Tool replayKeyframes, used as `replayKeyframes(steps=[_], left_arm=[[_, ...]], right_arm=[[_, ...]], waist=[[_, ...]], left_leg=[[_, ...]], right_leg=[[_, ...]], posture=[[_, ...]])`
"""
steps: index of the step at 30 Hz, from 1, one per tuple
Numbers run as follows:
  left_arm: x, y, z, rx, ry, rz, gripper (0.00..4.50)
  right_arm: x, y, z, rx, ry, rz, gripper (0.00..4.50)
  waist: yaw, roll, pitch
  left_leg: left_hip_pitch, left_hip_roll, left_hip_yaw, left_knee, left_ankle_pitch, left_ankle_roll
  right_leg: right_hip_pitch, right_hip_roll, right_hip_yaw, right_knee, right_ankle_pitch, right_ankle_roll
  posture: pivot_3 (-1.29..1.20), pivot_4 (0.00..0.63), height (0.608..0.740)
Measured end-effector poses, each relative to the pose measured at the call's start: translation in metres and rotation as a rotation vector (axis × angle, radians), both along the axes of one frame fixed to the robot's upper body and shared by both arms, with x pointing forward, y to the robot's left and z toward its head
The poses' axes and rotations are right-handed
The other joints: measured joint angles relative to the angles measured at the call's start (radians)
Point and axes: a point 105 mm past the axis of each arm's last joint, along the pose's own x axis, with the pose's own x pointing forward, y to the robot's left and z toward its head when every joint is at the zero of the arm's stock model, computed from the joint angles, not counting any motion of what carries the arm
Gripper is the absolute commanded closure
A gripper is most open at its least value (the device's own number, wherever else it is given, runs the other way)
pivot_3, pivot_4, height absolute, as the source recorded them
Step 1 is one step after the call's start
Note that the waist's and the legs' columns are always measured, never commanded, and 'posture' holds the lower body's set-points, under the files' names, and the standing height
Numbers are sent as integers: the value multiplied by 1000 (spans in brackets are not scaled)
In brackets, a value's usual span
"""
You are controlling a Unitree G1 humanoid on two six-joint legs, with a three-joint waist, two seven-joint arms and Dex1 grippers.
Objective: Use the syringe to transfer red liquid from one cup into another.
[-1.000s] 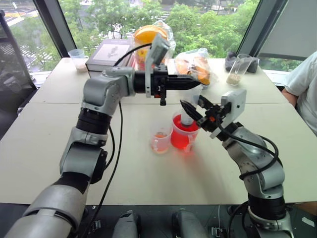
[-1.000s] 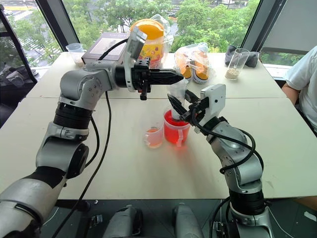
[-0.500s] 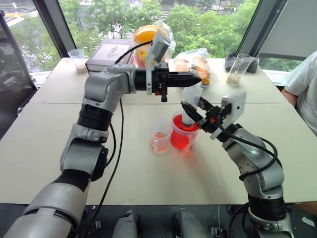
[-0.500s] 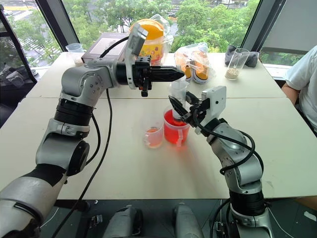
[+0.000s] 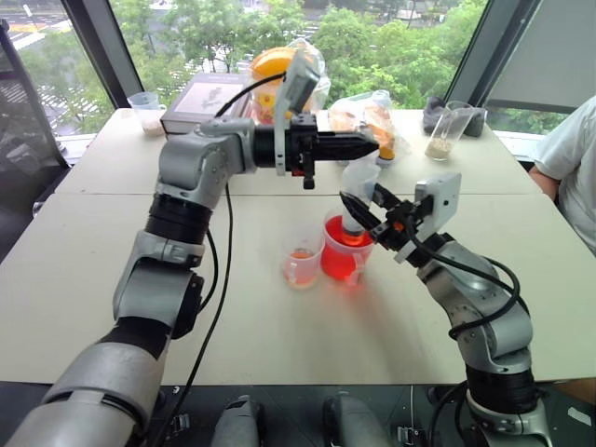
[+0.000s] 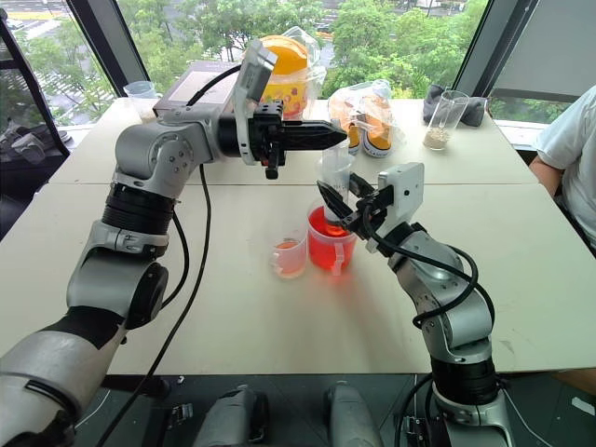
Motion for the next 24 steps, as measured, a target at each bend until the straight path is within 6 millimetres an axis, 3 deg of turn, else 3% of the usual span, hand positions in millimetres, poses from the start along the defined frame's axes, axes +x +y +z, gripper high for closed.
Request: replayKeyframes(steps=[12,15,22,24], left_arm=[[0,0,0,-3,-1,2,4483],[0,2,2,-7,-8,10,3495],[-6,25,6,16,-86,1,34],[-3,35,-2,34,-70,19,34]], right_arm=[[0,0,0,5,11,7,3107],[1,-1,1,1,13,6,3107],[7,-7,7,-29,9,-9,3107],[8,-6,11,-31,3,-6,3107]], waist=[[0,0,0],[-1,0,0],[-1,0,0],[-3,0,0]], left_leg=[[0,0,0,0,0,0],[0,0,0,0,0,0],[0,0,0,0,0,0],[0,0,0,0,0,0]], right_leg=[[0,0,0,0,0,0],[0,0,0,0,0,0],[0,0,0,0,0,0],[0,0,0,0,0,0]], posture=[[0,150,740],[0,150,740],[0,150,740],[0,150,740]])
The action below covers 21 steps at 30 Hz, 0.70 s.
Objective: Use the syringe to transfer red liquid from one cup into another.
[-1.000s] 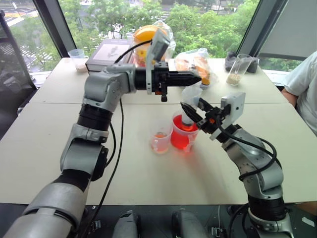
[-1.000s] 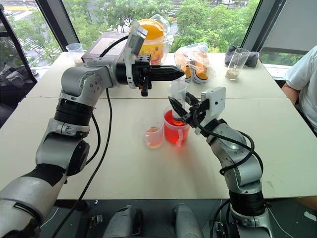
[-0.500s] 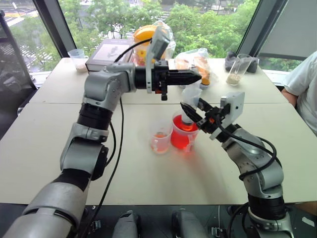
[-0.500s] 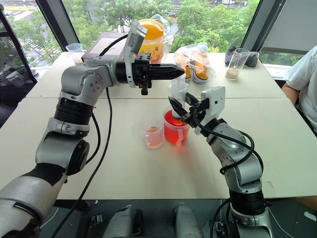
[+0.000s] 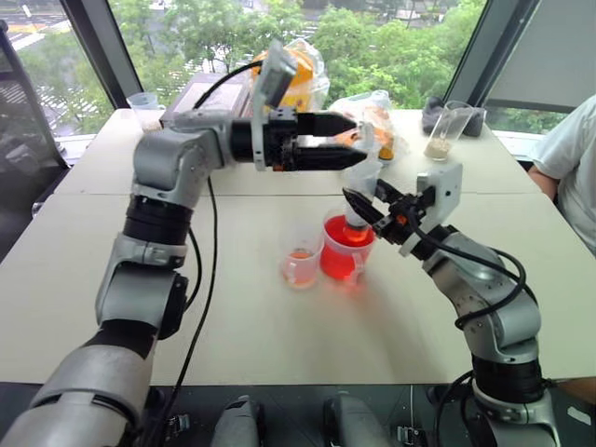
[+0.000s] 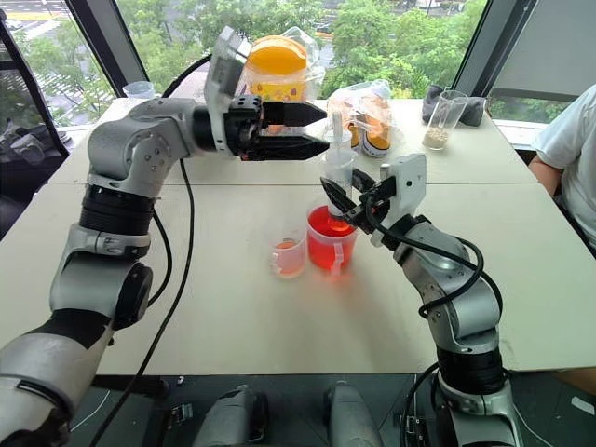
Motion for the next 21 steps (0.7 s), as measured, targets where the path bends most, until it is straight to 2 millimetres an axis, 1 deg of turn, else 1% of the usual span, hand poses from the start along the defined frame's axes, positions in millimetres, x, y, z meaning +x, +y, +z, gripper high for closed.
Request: replayKeyframes(steps=[2,4,10,11,12,15,16,17,21], left_arm=[[2,12,-6,18,14,19,34],[3,23,-8,32,15,40,34],[7,48,3,24,-8,113,34],[7,53,4,23,-9,127,34],[8,56,5,23,-11,139,34],[9,65,6,12,-10,170,34],[10,68,5,10,-7,181,34],[11,71,5,12,-6,194,34],[12,78,6,11,-5,228,34]], right_arm=[[1,-1,7,1,-16,-1,3107],[1,-2,15,7,-36,-2,3107],[1,2,18,12,-27,28,3107],[0,4,21,14,-22,46,3107],[-1,8,28,17,-30,71,3107],[-16,24,61,37,-107,178,3107],[-21,29,69,43,-131,217,3107],[-25,33,73,49,-136,249,3107],[-27,45,64,69,-87,315,3107]], waist=[[0,0,0],[2,0,0],[4,0,0],[3,0,0],[1,0,0],[-2,0,0],[-1,0,0],[1,0,0],[4,0,0]], left_leg=[[0,0,0,0,0,0],[0,0,0,0,0,0],[-1,0,0,0,0,0],[-1,0,0,0,0,0],[-1,0,0,0,0,0],[0,1,-1,0,0,0],[0,1,-1,-1,0,0],[0,1,-1,-1,0,0],[-1,0,0,0,0,0]], right_leg=[[0,0,0,0,0,0],[0,0,0,0,0,0],[0,0,0,-1,0,0],[0,0,0,0,0,0],[0,0,0,0,0,0],[0,0,0,1,0,0],[0,1,0,1,0,0],[0,1,-1,1,0,0],[0,0,0,0,0,0]], posture=[[0,150,740],[0,150,740],[0,150,740],[0,150,740],[0,150,740],[0,150,740],[0,150,740],[0,150,740],[0,150,740]])
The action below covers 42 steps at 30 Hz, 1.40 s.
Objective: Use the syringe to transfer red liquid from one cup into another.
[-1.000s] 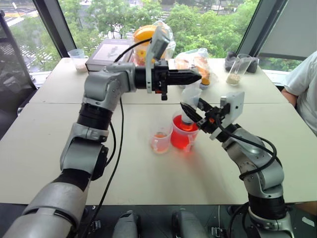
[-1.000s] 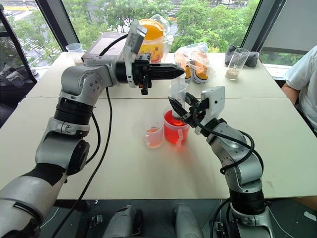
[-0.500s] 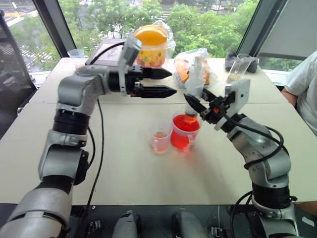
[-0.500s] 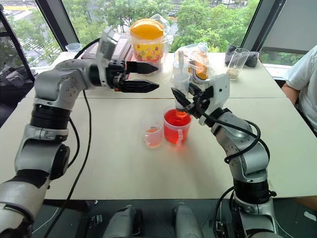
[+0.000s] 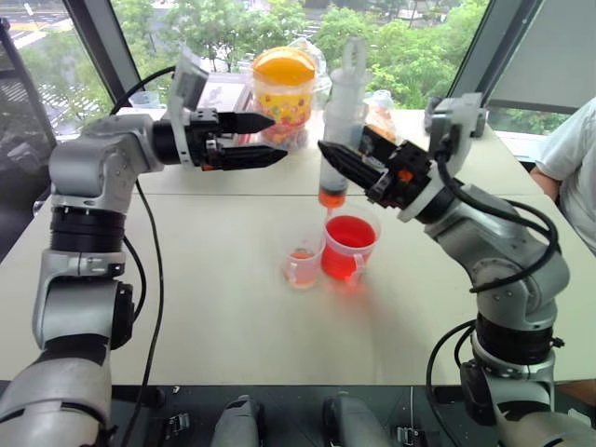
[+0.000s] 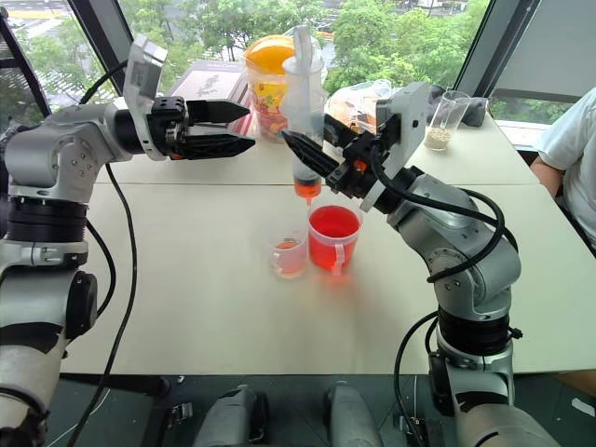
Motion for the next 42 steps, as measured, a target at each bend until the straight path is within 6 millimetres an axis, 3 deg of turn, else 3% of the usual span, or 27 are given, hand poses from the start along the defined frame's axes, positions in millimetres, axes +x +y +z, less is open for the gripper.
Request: replayKeyframes(steps=[5,11,18,25,32,35,42], left_arm=[[-1,4,-3,-3,26,18,34],[-10,0,0,-5,35,-5,34],[-9,-6,1,-30,49,-10,34],[-3,-13,18,-73,17,-20,34],[3,-27,6,-33,-5,-34,34],[2,-32,5,-32,-17,-58,828],[-4,-46,1,-36,-5,-130,4268]], right_arm=[[6,17,-26,-9,71,49,3107],[15,22,-56,-56,96,26,3107],[17,20,-56,-61,62,12,3107],[17,22,-60,-67,71,14,3107],[17,22,-65,-71,84,11,3107],[18,22,-66,-79,88,4,3107],[20,19,-67,-79,99,-16,3107]], waist=[[-2,0,0],[-2,0,0],[-2,0,0],[-3,0,0],[-1,0,0],[-1,0,0],[-3,0,0]], left_leg=[[0,0,0,0,0,0],[0,0,0,0,0,0],[0,0,0,0,0,0],[0,0,0,0,0,0],[0,0,0,0,0,0],[0,0,0,0,0,0],[0,0,0,0,0,0]], right_leg=[[0,0,0,0,0,0],[0,0,0,0,0,0],[0,0,0,1,0,0],[0,0,0,1,0,0],[0,0,0,0,0,0],[0,0,0,0,0,0],[0,0,0,1,0,0]], posture=[[0,150,740],[0,150,740],[0,150,740],[0,150,740],[0,150,740],[0,150,740],[0,150,740]])
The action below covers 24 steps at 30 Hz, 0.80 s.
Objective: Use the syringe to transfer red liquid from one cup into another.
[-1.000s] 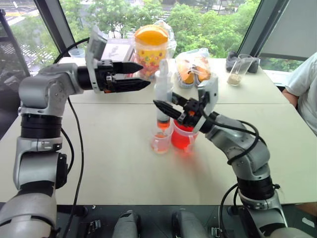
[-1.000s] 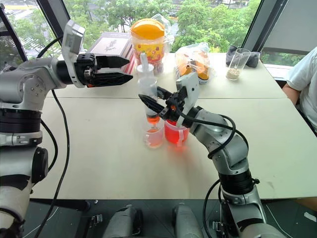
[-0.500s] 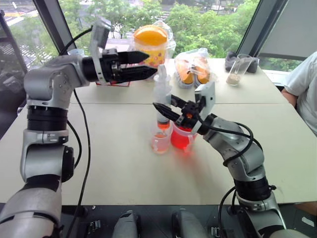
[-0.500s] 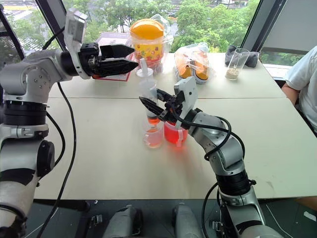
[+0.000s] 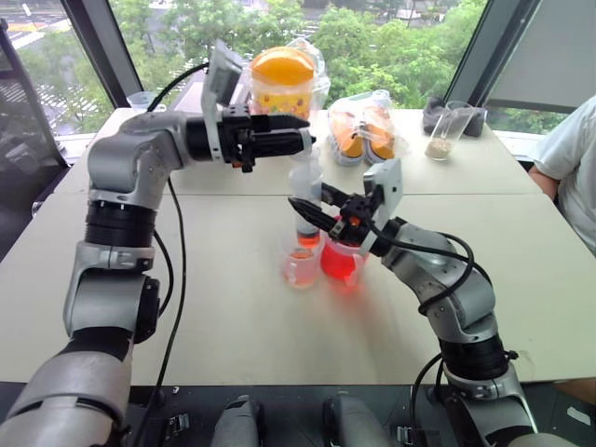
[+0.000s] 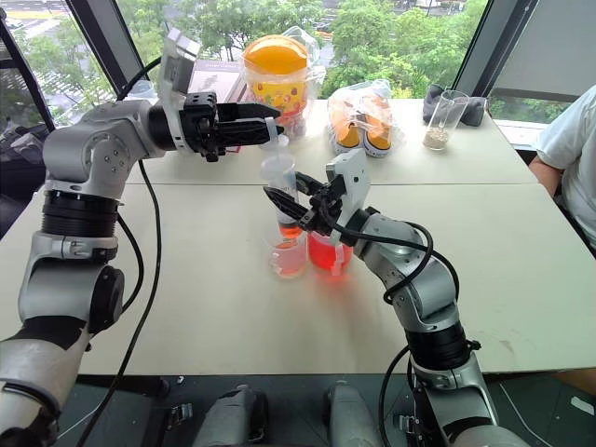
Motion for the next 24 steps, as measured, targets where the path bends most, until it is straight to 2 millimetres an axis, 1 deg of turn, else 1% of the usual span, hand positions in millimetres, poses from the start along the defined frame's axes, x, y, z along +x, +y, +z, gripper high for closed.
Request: replayKeyframes(steps=[1,3,8,14,24], left_arm=[[0,0,0,2,-1,-2,4456],[-4,-1,0,15,-6,-17,4456],[-8,5,-3,38,-7,-16,4456],[-9,7,-2,33,-21,-9,4456],[-12,7,-13,46,-23,-2,4456]], right_arm=[[0,1,0,0,3,3,3107],[0,2,-1,2,8,6,3107],[-3,8,-2,16,38,43,3107],[-3,14,7,32,57,69,3107],[-4,14,9,16,66,88,3107]], waist=[[-1,0,0],[-1,0,0],[0,0,0],[1,0,0],[0,0,0]], left_leg=[[0,0,0,0,0,0],[0,0,0,0,0,0],[0,0,0,0,0,0],[0,0,0,0,0,0],[0,0,0,0,0,0]], right_leg=[[0,0,0,0,0,0],[0,0,0,0,0,0],[0,0,0,0,0,0],[0,0,0,0,0,0],[0,0,0,0,0,0]], posture=[[0,150,740],[0,150,740],[0,150,740],[0,150,740],[0,150,740]])
